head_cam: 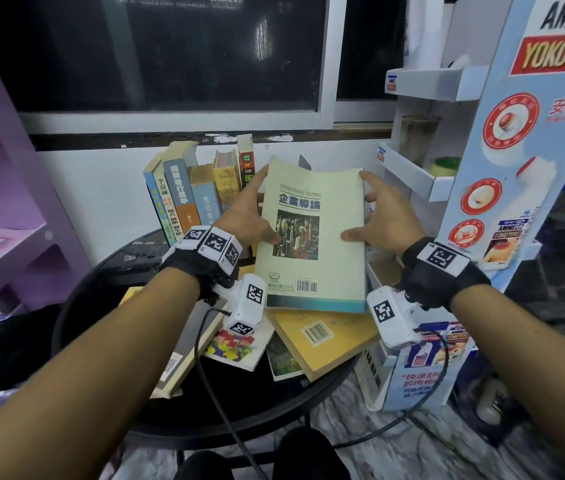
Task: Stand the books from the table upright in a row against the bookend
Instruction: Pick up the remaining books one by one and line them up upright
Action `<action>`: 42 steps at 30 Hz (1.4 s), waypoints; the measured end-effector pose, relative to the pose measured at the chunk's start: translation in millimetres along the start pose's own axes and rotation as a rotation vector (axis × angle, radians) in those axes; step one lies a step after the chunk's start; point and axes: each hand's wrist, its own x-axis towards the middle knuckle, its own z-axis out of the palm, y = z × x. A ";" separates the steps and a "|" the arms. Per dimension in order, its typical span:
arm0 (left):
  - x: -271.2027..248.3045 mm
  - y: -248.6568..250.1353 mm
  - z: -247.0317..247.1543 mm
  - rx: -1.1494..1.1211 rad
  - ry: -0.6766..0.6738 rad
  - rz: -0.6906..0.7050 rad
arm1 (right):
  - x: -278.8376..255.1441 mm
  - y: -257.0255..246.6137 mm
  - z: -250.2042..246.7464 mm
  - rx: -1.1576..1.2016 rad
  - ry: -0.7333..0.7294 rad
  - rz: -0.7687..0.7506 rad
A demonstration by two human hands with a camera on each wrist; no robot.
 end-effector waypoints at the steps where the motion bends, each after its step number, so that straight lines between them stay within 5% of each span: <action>1: 0.5 2.9 -1.8 -0.002 0.015 0.019 | 0.0 -1.5 0.1 0.020 0.017 -0.018; 11: 5.4 2.5 -13.8 0.019 0.134 0.157 | -7.7 -15.6 11.7 0.178 0.123 -0.081; 25: 13.3 -18.1 -8.0 -0.185 0.244 0.078 | -16.8 -10.0 28.7 0.192 0.230 -0.179; 42: 19.6 -23.6 -4.7 -0.507 0.200 0.128 | -11.3 -32.0 11.8 0.372 0.227 -0.221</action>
